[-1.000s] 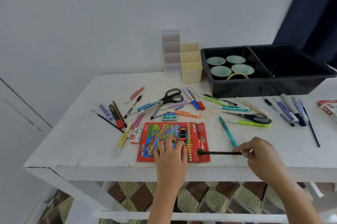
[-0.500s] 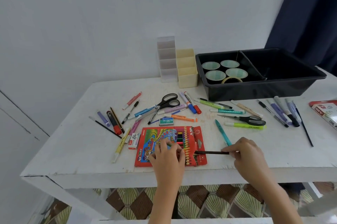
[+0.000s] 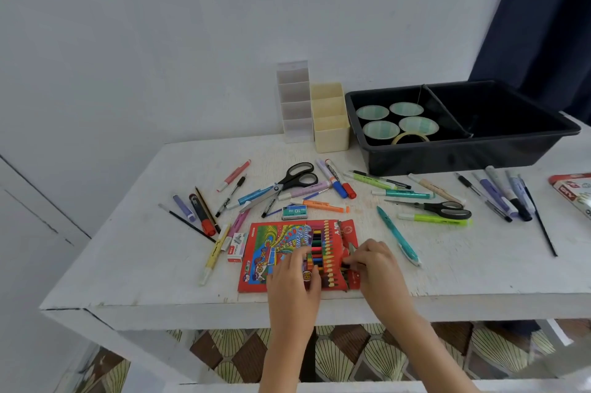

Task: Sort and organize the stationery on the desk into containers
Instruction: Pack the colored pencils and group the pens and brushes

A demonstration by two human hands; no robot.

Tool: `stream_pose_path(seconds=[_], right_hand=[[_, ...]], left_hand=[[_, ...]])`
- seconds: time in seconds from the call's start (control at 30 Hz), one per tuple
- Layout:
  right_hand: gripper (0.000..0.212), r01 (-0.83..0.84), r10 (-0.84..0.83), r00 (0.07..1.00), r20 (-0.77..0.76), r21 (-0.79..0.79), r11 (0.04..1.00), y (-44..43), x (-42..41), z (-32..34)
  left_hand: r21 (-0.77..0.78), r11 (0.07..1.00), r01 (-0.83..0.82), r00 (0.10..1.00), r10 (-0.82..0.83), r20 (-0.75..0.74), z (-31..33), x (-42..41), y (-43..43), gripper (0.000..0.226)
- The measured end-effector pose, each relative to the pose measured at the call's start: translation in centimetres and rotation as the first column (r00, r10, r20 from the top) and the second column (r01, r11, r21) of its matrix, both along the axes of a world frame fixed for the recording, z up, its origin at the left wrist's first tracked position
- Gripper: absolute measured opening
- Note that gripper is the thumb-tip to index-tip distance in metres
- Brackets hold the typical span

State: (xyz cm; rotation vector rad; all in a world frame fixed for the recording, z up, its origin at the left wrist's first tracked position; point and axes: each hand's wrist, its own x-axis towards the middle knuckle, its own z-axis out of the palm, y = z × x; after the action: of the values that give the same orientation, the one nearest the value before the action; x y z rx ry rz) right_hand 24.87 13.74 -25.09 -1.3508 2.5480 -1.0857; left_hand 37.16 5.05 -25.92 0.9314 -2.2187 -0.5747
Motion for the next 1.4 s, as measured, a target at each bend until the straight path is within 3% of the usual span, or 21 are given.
stream_pose_path(seconds=[0.07, 0.17, 0.3, 0.47, 0.7, 0.77, 0.83, 1.0, 1.07, 1.13, 1.2, 1.27, 1.33, 1.4], right_hand=[[0.019, 0.076, -0.074, 0.997, 0.032, -0.071, 0.995, 0.2, 0.2, -0.2], [0.02, 0.237, -0.243, 0.966, -0.085, -0.072, 0.969, 1.2, 0.8, 0.0], [0.021, 0.243, -0.242, 0.969, 0.054, -0.007, 0.97, 1.0, 1.5, 0.1], [0.03, 0.199, -0.173, 0.972, 0.158, -0.164, 0.966, -0.3, 2.8, 0.2], [0.051, 0.093, -0.069, 0.981, 0.182, -0.127, 0.988, -0.2, 4.1, 0.0], [0.054, 0.111, -0.065, 0.966, 0.251, -0.176, 0.978, 0.0, 4.4, 0.1], [0.051, 0.193, -0.096, 0.93, 0.355, -0.249, 0.949, 0.1, 3.8, 0.1], [0.038, 0.352, -0.137, 0.835, 0.533, -0.326, 0.877, 0.6, 2.8, 0.3], [0.028, 0.44, -0.208, 0.801, 0.561, -0.316, 0.841, 0.8, 3.1, 0.5], [0.045, 0.565, -0.238, 0.704, 0.67, -0.325, 0.759, 1.0, 3.5, 0.9], [0.061, 0.636, -0.12, 0.546, 0.829, -0.318, 0.703, 0.9, 3.9, 1.6], [0.062, 0.605, 0.024, 0.438, 0.899, -0.315, 0.732, 0.4, 4.0, 2.3], [0.048, 0.537, 0.139, 0.408, 0.902, -0.361, 0.763, -0.3, 3.8, 3.1], [0.039, 0.507, 0.184, 0.452, 0.873, -0.421, 0.752, -0.8, 3.1, 3.9]], left_hand=[[0.082, 0.996, -0.032, 0.998, 0.036, -0.053, 0.4, 0.4, -0.5, 0.024], [0.073, 0.968, -0.24, 0.965, 0.246, -0.093, 0.7, 1.7, -1.9, 0.02], [0.035, 0.874, -0.485, 0.871, 0.479, 0.113, 0.2, 3.1, -3.4, 0.028], [0.129, 0.889, -0.44, 0.898, 0.434, 0.073, 0.3, 3.0, -2.8, 0.029], [0.418, 0.796, -0.437, 0.895, 0.43, 0.115, 1.1, 3.7, -3.9, 0.057], [0.597, 0.715, -0.363, 0.914, 0.397, 0.08, 1.7, 4.3, -4.1, 0.054], [0.764, 0.608, -0.215, 0.932, 0.362, -0.026, 2.4, 4.8, -4.1, 0.036], [0.94, 0.327, 0.103, 0.891, 0.39, -0.233, 3.2, 4.7, -3.7, 0.036], [0.945, 0.293, 0.143, 0.875, 0.409, -0.26, 2.9, 4.3, -3.2, 0.036], [0.94, 0.276, 0.199, 0.843, 0.441, -0.308, 2.6, 3.9, -2.6, 0.034], [0.926, 0.254, 0.278, 0.801, 0.471, -0.37, 2.4, 3.3, -2.0, 0.031], [0.902, 0.244, 0.356, 0.765, 0.479, -0.431, 2.5, 2.5, -1.5, 0.031], [0.865, 0.242, 0.44, 0.74, 0.447, -0.502, 2.7, 1.6, -0.8, 0.035], [0.829, 0.235, 0.508, 0.728, 0.398, -0.559, 3.0, 0.8, -0.1, 0.043]])
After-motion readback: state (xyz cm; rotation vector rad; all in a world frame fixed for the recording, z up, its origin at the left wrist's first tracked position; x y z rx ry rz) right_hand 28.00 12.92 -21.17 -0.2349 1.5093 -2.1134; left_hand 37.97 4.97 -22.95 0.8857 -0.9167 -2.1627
